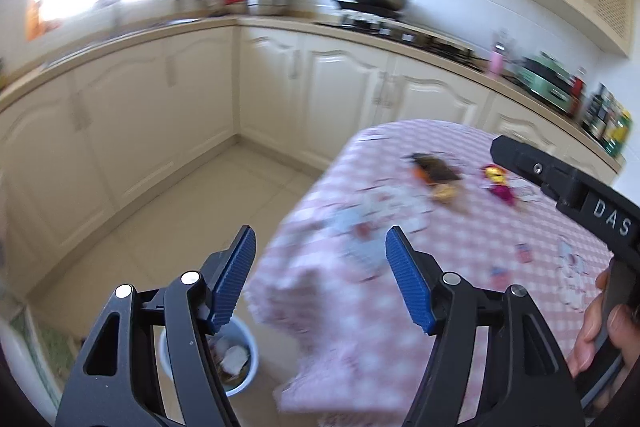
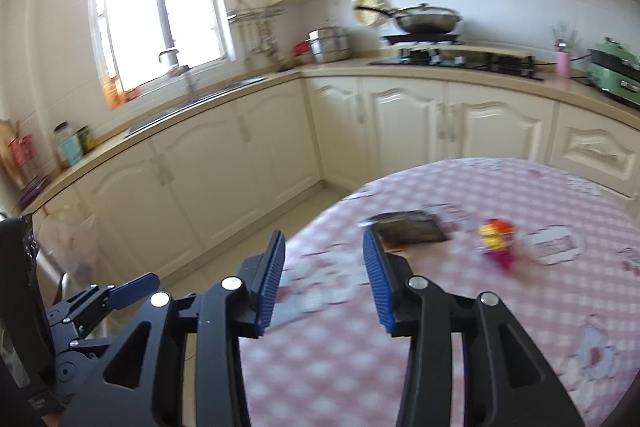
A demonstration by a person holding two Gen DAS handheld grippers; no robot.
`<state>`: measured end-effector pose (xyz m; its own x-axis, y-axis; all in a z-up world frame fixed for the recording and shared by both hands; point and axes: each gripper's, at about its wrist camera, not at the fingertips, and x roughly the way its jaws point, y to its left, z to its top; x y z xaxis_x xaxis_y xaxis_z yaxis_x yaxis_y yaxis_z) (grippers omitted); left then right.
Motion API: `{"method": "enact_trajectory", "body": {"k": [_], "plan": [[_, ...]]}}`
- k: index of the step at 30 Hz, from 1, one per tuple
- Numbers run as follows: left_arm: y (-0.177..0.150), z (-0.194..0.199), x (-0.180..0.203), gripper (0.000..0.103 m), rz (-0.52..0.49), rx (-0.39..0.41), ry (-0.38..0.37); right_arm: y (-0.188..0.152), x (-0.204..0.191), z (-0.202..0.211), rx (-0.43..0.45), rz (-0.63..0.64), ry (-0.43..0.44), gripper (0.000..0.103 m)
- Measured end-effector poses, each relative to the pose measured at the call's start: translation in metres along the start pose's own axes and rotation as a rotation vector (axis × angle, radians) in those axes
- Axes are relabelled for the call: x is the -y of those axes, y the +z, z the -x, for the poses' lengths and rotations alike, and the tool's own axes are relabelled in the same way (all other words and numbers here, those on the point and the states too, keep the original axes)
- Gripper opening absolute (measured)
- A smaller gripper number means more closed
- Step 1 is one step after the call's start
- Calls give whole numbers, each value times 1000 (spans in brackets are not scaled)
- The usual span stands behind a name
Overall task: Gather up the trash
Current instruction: 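Move both open tools back toward the table, then grasp the small gold wrapper with the left tool while the right tool grasps the pink-yellow wrapper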
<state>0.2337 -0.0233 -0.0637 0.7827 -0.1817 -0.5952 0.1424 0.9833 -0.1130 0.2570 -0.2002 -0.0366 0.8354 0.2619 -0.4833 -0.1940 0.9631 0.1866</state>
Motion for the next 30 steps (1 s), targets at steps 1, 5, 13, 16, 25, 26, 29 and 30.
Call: {"method": "enact_trajectory", "body": {"k": [1,5,13,16,25,26,29,30], "plan": [[5,-6,11,65,-17,-8,-15,2,17,5,8,-15,-24,43],[17,-29,48,65,-49,-54,-93,8,78,11,-1,-71,-98,43],[26,-88,99,65,-86,-143,-131,8,141,-12,-75,-97,-168,44],[27,-104,107,61,-94,-166,-132,6,149,-27,-100,-113,-164,44],[29,-130,98,27,-12,-228,-199,1,153,-75,-194,-104,-165,50],[28,-126,96,27,-9,-222,-208,1,152,-79,-202,-103,-165,50],[25,-116,91,27,-8,-196,-209,0,149,-90,-232,-94,-147,50],[24,-110,88,27,-7,-185,-208,0,147,-93,-243,-87,-148,50]]}}
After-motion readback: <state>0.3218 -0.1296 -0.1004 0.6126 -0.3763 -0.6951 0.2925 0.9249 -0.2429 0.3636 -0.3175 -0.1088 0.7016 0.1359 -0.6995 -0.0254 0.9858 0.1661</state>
